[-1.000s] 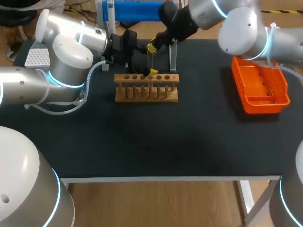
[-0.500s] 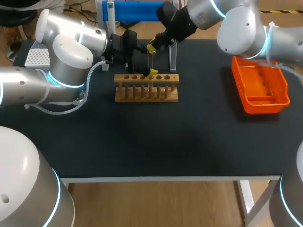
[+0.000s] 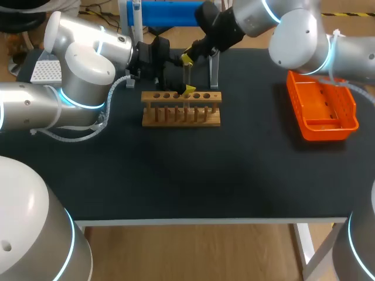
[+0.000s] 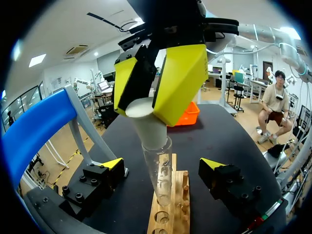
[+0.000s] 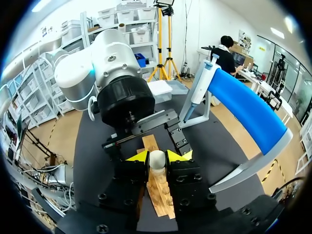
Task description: Invert the test tube, pick up the pipette, mount the tip to pipette, aspirate from beaker and dispense into the tube, eject the tip, return the pipette, and cap with the stopper.
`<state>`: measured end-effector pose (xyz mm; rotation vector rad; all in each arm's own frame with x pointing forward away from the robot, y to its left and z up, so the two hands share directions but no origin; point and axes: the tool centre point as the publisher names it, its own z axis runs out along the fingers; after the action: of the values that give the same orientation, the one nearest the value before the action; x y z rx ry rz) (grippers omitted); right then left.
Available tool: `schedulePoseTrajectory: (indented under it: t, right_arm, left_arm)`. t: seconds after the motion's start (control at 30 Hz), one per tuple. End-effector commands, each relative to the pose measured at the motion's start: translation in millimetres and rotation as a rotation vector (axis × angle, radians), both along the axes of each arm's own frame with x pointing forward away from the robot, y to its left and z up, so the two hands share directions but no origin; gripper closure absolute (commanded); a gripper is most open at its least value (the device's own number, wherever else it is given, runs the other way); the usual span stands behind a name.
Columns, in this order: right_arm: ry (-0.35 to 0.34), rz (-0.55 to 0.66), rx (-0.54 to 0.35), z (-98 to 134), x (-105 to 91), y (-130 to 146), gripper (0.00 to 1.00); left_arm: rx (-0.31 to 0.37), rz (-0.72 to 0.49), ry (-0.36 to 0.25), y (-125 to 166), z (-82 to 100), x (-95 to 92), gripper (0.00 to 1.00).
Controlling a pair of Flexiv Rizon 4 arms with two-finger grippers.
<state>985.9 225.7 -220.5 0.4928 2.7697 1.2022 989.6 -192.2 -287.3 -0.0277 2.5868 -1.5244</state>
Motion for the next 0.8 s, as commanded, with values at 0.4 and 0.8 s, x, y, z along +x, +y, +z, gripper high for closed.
schedulePoseTrajectory:
  t: [0.4, 0.8]
  right_arm:
    - [0.008, -0.002, -0.023, -7, -0.8, -3, 1.00]
    - [0.012, -0.012, -0.040, -15, -0.5, -4, 0.00]
  left_arm:
    - [-0.004, 0.001, -0.003, 0, -1.1, -0.6, 0.00]
    - [-0.004, 0.001, -0.003, 0, -1.1, -0.6, 0.00]
